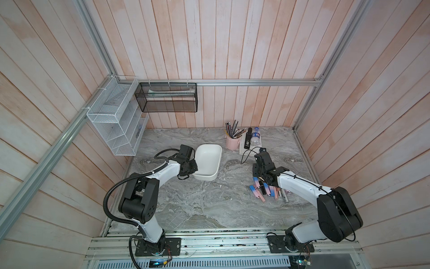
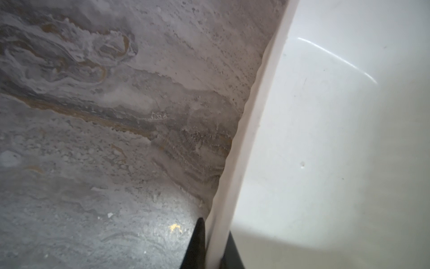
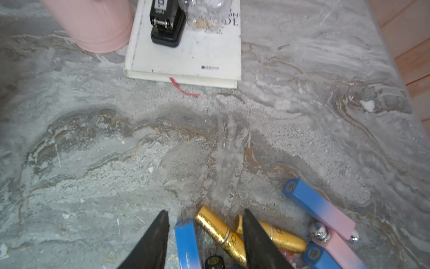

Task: Put the lipstick into the storage box
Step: Move the storage box to the center of the board.

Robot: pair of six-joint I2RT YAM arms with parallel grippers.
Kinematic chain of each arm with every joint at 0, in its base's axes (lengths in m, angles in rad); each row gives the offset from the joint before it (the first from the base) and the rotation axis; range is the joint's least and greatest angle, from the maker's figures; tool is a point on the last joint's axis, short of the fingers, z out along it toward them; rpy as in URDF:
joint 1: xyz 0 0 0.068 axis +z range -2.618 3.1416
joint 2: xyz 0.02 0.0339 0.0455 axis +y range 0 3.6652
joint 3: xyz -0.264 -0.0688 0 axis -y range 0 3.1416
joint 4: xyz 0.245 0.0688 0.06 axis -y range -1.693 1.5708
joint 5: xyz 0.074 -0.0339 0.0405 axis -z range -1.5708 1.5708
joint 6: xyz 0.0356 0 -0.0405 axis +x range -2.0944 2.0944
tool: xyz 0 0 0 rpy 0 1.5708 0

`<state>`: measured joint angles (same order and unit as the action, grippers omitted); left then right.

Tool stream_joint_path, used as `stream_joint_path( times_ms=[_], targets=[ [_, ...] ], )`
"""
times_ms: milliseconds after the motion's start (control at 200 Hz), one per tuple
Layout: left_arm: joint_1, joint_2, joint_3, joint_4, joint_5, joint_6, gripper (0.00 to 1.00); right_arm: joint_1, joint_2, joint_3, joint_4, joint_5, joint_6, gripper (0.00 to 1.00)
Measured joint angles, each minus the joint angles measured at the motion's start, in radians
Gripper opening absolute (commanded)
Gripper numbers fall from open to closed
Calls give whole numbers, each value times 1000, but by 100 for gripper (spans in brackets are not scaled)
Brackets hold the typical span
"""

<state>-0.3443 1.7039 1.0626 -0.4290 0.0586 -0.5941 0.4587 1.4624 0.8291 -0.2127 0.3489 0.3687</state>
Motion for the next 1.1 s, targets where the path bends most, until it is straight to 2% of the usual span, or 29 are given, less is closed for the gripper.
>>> stream_joint_path(
  times_ms=[145, 220, 265, 315, 575, 745, 945, 1100],
  targets=[
    [-72, -3, -18, 2, -14, -76, 17, -5, 2, 7, -55, -68, 33, 44],
    [-112, 2, -21, -10, -14, -112, 28, -5, 6, 7, -73, -104, 43, 43],
    [-135, 10, -21, -14, -15, -126, 40, -5, 10, 7, -80, -119, 45, 43],
    [-154, 21, -16, -26, -16, -148, 48, -5, 16, 8, -87, -136, 48, 43],
    [-195, 37, 48, -89, -52, -184, 69, -26, 39, 8, -103, -198, 47, 42],
    [-195, 5, 109, -140, -85, -174, 74, -51, 49, 2, -100, -232, 50, 32],
    [-187, -6, 188, -163, -115, -138, 75, -61, 94, 0, -99, -267, 48, 30],
    [-146, 19, 228, -170, -119, -101, 75, -61, 114, -3, -99, -278, 49, 28]
  ],
)
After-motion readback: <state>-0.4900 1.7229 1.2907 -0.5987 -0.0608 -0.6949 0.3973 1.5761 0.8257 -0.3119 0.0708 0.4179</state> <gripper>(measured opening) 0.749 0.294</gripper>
